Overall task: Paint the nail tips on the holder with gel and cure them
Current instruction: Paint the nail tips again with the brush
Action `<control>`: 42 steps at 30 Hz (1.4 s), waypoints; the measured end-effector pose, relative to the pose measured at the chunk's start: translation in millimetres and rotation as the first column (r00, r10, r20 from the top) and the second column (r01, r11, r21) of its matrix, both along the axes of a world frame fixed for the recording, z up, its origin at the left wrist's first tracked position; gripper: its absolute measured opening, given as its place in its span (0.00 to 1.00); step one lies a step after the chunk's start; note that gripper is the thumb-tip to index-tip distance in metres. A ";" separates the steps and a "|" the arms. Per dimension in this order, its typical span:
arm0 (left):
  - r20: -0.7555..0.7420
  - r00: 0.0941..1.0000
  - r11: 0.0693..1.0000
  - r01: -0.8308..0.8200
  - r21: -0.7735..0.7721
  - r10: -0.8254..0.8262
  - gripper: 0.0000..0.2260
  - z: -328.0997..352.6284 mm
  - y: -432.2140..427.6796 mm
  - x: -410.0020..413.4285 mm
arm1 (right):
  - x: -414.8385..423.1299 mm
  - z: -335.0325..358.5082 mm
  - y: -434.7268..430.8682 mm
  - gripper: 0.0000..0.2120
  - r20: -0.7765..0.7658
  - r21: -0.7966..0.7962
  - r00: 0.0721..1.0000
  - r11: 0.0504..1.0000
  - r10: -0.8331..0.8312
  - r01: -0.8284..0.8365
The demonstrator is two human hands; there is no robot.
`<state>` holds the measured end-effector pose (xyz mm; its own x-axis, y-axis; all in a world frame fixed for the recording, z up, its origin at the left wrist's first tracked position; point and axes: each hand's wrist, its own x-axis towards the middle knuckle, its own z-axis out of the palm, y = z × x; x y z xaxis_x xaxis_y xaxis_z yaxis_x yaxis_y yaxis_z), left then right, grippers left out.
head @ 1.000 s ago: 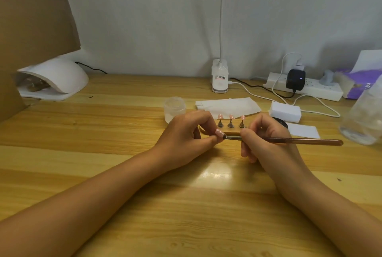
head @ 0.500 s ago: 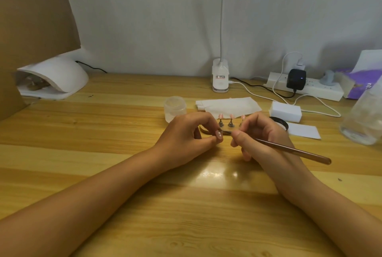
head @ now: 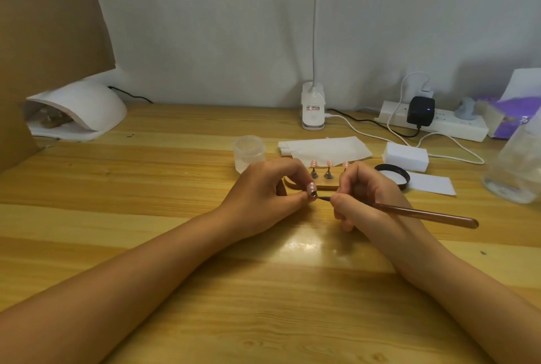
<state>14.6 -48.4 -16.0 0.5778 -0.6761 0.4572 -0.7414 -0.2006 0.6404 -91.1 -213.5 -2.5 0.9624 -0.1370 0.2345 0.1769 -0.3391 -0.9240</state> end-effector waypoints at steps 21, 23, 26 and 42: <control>-0.004 1.000 1.000 -0.019 0.013 0.019 0.01 -1.2 -0.9 -0.1 | -0.9 -0.9 -0.4 0.04 -0.016 0.063 1.000 0.998 0.005 -0.004; -0.005 1.000 1.000 -0.025 0.010 0.025 0.02 -1.6 -0.8 -0.1 | -1.0 -0.7 -0.7 0.04 0.010 0.106 1.000 0.994 -0.021 0.020; -0.011 1.000 1.000 -0.025 0.009 0.025 0.02 -2.4 -1.0 0.3 | 0.0 -0.5 -1.4 0.03 0.034 0.146 0.997 0.987 -0.065 0.059; -0.004 0.999 0.999 -0.032 0.030 0.032 0.02 -1.6 -1.4 0.6 | 0.6 -1.6 -1.2 0.03 0.011 0.072 1.000 0.997 -0.029 0.028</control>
<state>15.2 -49.8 -17.6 0.6016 -0.6703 0.4345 -0.7312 -0.2431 0.6374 -90.5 -214.7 -4.2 0.9552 -0.1809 0.2343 0.1790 -0.2773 -0.9440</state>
